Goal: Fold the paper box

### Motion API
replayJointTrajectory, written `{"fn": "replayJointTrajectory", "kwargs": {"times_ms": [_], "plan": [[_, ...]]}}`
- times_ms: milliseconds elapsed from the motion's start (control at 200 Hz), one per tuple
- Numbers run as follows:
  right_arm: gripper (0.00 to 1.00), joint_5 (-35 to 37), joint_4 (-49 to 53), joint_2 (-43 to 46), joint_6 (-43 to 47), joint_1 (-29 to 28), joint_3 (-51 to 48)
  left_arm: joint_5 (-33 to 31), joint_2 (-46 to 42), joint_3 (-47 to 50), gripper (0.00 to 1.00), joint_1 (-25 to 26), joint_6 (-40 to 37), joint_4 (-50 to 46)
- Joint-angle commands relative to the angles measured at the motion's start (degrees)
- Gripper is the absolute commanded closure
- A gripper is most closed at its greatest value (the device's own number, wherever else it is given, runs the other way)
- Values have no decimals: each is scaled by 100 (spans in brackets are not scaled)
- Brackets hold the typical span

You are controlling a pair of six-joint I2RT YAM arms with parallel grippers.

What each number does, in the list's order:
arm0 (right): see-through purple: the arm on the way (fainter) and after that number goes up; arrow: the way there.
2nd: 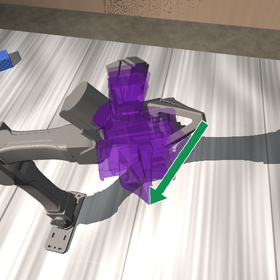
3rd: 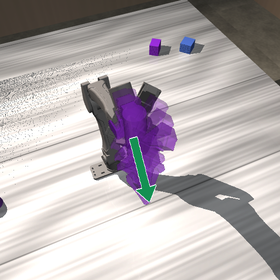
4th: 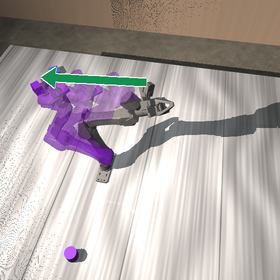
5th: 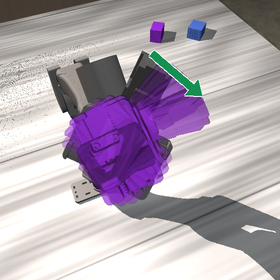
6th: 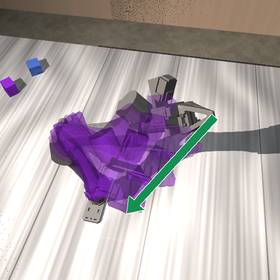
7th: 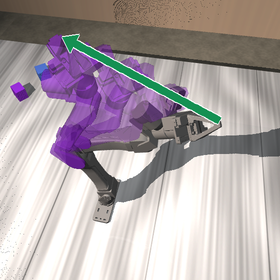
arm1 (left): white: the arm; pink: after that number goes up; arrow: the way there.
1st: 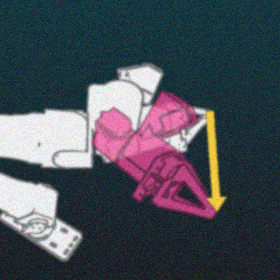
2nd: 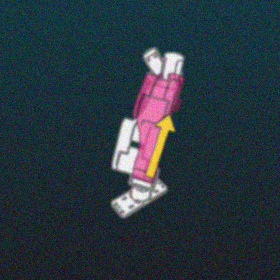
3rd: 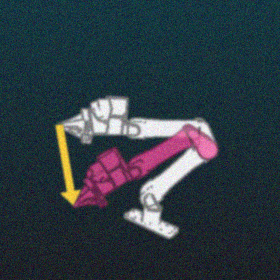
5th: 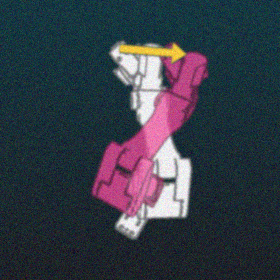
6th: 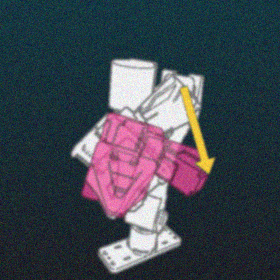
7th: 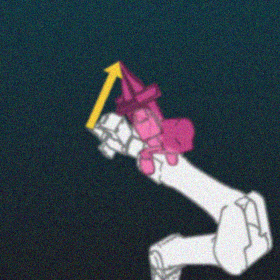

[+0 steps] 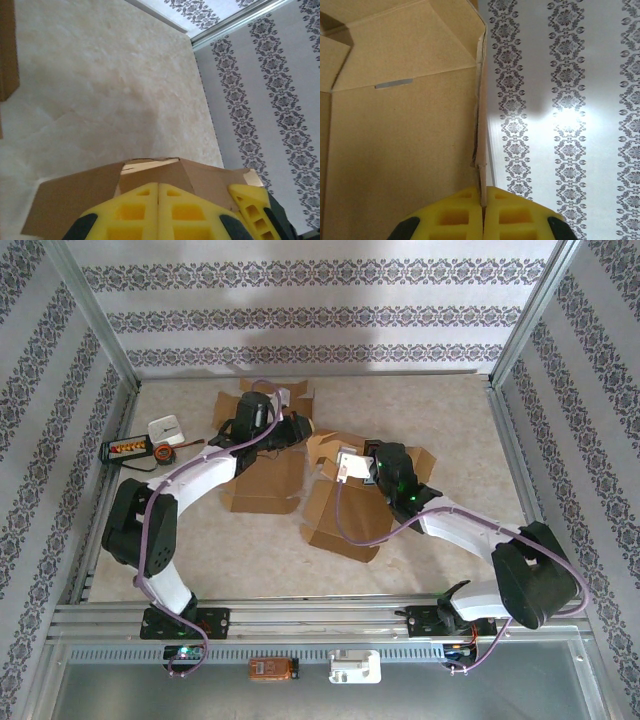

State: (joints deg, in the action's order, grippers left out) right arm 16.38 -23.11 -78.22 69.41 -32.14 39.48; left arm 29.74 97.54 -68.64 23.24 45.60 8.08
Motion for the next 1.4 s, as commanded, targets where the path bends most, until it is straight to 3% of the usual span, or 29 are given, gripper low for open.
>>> {"fn": "replayJointTrajectory", "kwargs": {"times_ms": [0,365,590,810,879,1009,1209,1394], "plan": [[97,-139,-597,-48,-62,-51,-105,185,39,-232,100,166,217,123],[96,-161,-606,-35,-85,-47,-134,251,424,-245,100,416,129,-19],[96,-170,-598,-150,-177,-72,-90,823,830,-299,100,626,612,914],[95,-127,-585,-141,-237,-104,-143,852,1026,-412,100,682,689,1089],[95,-76,-574,-116,-243,-99,-165,788,919,-277,93,681,584,1100],[95,-9,-562,-46,-230,-82,-204,174,468,177,85,681,-111,826],[95,105,-258,2,-196,-82,-163,-1029,202,723,83,804,-2308,-90],[95,58,-27,78,-304,-82,-112,-1132,543,919,79,823,-3128,11]]}}
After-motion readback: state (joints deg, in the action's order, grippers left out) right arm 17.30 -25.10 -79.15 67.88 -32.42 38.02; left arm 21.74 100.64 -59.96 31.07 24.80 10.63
